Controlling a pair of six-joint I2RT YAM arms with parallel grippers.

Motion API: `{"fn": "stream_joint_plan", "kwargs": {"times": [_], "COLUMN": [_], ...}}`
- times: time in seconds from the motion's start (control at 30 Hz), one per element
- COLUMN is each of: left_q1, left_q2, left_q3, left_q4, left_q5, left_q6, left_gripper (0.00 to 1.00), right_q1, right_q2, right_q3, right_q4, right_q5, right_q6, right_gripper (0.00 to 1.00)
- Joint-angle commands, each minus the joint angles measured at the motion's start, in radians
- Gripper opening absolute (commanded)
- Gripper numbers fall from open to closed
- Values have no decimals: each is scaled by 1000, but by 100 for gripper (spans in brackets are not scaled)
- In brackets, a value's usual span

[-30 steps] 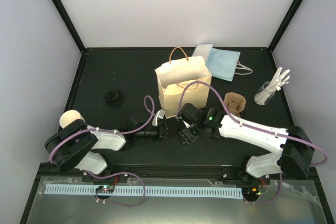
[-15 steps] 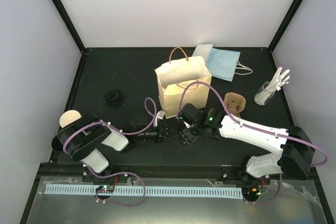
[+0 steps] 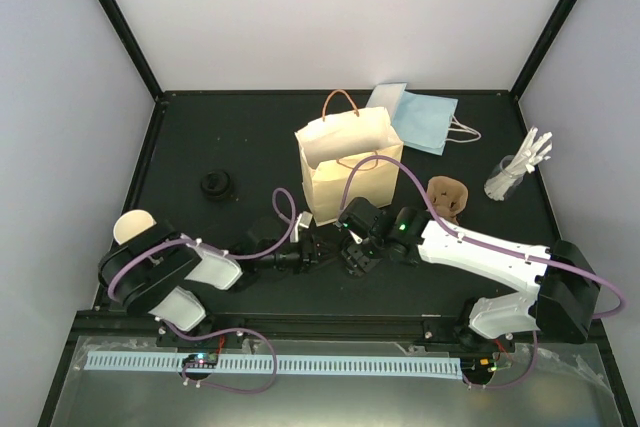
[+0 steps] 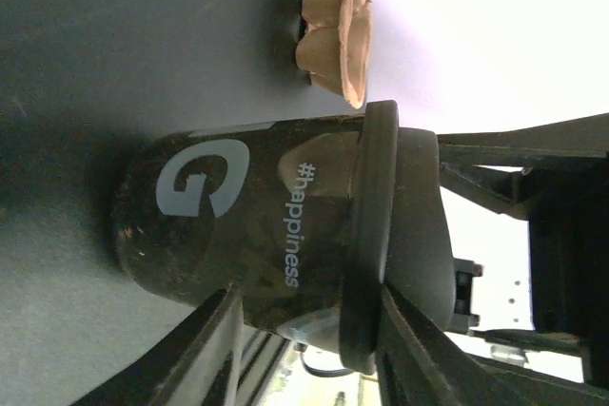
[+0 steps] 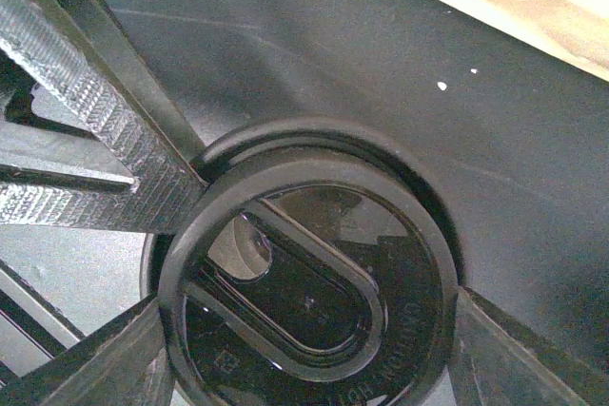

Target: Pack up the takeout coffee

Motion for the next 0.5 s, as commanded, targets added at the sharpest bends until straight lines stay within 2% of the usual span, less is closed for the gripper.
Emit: {"fn": "stream_joint_plan", "kwargs": {"times": [0.0,0.1,0.27,0.37,0.47], "left_q1": [28,74,103,112,112], "left_q2": [-59,-76,-62,-81,-127], "left_q3": [44,76,146,136,129], "left_q4": [-346,-363,-405,-347,-367], "left_q5": [-9,41,81,65,12], "left_q6": [109,147,203,200,220], "left_gripper": [43,50,51,51,54], "right_q1": [15,15,15,14,15], "right_q2": [52,50,49,50,53], "right_q3": [-47,-47,-45,-47,-47], "right_q4": [-10,-5,-1,-1,-1], "right_q5": [-149,-153,-149,-144,-140], "right_q6": [29,26,26,28,30], "right_gripper": [72,72,72,72,72]}}
